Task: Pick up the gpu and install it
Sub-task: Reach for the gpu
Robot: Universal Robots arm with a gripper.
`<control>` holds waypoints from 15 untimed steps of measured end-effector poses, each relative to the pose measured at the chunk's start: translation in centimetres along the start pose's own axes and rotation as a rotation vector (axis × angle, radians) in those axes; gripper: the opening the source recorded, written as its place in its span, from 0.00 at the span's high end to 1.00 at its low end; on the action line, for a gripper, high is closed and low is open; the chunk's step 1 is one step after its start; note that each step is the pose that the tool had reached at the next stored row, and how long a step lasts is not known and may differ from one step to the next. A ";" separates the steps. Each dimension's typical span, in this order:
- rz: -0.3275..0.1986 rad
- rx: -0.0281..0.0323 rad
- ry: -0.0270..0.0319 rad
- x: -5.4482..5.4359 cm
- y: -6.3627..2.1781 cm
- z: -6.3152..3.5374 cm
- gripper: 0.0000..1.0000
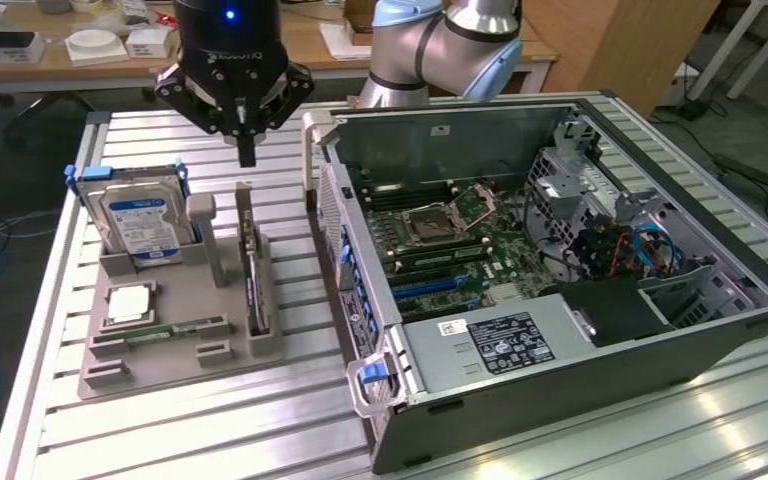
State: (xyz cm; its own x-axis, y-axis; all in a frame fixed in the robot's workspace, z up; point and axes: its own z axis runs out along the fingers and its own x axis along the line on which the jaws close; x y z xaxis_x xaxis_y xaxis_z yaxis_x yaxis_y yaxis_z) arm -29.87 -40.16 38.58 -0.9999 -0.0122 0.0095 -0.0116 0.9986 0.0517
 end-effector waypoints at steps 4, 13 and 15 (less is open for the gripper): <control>-0.001 0.0000 0.0029 0.0 -0.39 0.38 0.90; 0.025 -0.0004 0.0014 0.2 -1.25 0.98 0.90; 0.027 -0.0003 0.0014 0.2 -1.26 1.11 0.90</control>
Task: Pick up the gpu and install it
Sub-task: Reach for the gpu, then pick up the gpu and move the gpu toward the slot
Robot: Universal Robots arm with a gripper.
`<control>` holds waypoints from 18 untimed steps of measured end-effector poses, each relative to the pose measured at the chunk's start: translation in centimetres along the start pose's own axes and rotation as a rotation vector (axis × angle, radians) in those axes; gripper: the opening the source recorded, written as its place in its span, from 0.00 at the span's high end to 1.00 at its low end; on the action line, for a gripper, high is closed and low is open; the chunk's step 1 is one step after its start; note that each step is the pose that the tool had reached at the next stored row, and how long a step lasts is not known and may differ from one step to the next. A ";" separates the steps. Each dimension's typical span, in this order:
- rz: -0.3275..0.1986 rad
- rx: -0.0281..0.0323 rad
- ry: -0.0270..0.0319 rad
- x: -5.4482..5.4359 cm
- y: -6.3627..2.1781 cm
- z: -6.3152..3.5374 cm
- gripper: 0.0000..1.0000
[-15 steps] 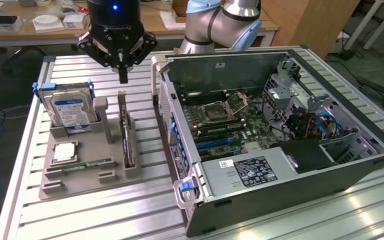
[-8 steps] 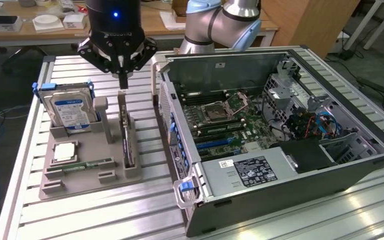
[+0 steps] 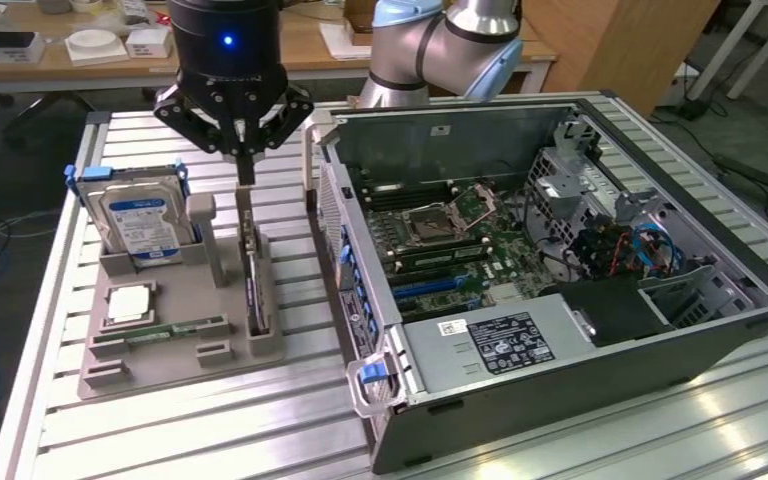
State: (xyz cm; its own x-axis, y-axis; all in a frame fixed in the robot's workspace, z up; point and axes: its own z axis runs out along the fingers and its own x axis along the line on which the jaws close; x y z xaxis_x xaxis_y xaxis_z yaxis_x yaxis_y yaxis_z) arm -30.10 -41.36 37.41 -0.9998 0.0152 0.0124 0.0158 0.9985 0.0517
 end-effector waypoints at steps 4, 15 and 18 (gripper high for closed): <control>0.000 0.0000 0.0000 0.0 0.00 0.09 0.90; 0.000 -0.0001 -0.0001 0.0 0.00 0.10 0.90; 0.000 0.0000 0.0000 0.0 0.00 0.10 0.89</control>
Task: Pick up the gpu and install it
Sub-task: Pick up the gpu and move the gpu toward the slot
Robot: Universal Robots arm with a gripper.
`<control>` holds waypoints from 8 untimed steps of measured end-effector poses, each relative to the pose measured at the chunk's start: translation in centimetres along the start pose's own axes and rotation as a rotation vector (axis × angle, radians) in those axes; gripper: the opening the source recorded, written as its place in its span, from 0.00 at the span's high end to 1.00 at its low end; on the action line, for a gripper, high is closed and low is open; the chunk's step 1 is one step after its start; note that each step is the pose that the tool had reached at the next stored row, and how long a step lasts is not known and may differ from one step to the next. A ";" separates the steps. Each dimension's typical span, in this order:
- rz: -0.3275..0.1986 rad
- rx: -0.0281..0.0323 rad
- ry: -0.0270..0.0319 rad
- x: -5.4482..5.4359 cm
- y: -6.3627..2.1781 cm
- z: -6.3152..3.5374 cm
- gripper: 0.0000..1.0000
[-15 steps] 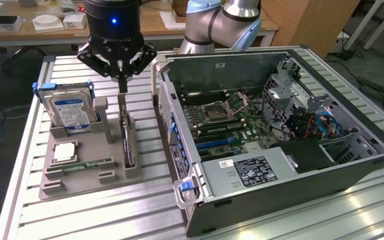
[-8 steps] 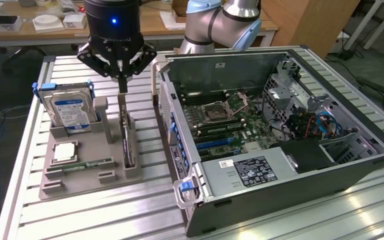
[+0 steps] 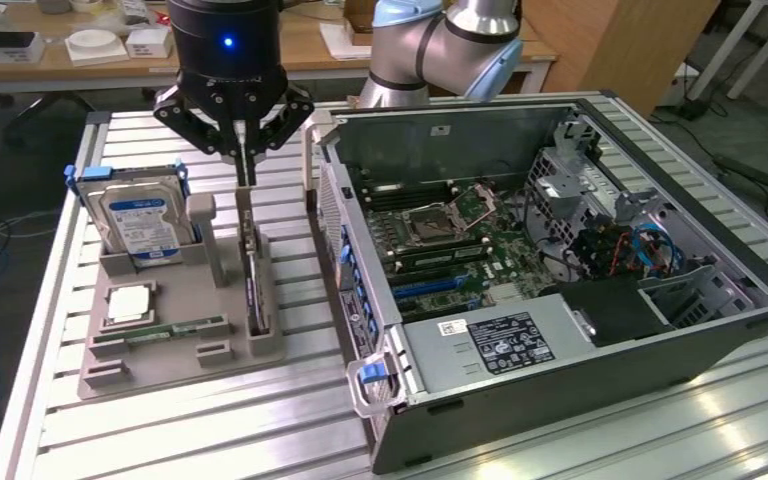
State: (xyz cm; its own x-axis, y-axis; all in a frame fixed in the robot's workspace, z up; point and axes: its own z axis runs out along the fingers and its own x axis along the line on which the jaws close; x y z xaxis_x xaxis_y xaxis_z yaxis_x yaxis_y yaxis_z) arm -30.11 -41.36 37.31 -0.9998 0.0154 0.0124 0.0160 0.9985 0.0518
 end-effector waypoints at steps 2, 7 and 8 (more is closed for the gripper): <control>0.000 -0.0001 0.0000 0.0 0.00 0.00 0.77; -0.006 0.0012 -0.0007 0.4 -0.03 0.05 0.59; -0.013 0.0017 0.0018 0.4 -0.05 0.08 0.53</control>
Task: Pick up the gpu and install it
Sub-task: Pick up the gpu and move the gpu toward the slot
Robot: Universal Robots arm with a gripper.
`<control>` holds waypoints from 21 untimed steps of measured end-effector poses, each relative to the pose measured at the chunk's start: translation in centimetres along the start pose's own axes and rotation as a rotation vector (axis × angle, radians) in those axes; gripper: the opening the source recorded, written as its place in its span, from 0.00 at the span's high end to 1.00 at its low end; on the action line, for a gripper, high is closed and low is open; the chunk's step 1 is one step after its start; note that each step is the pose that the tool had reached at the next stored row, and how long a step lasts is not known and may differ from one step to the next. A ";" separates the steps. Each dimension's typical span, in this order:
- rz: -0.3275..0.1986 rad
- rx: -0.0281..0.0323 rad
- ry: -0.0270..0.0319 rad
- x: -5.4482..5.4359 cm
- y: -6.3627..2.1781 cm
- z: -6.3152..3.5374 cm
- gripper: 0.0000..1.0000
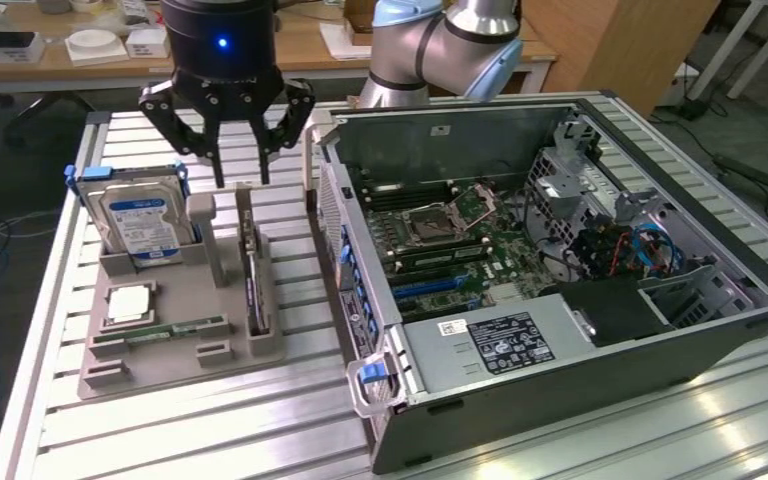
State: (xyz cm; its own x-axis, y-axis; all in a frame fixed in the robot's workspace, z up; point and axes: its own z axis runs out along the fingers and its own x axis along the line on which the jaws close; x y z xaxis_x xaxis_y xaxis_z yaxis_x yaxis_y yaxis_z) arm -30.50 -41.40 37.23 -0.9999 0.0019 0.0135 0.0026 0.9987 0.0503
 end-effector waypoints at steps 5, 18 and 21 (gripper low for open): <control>-0.029 0.0007 0.0081 0.0 -0.04 0.70 0.53; -0.038 0.0006 0.0084 0.0 -0.31 3.92 0.53; -0.038 0.0023 0.0085 0.0 -0.94 3.99 0.53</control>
State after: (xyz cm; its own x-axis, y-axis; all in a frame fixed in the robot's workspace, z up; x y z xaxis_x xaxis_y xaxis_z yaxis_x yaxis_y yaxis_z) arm -30.52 -42.13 33.20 -0.9991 -0.0363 0.0201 -0.0353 0.9982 0.0486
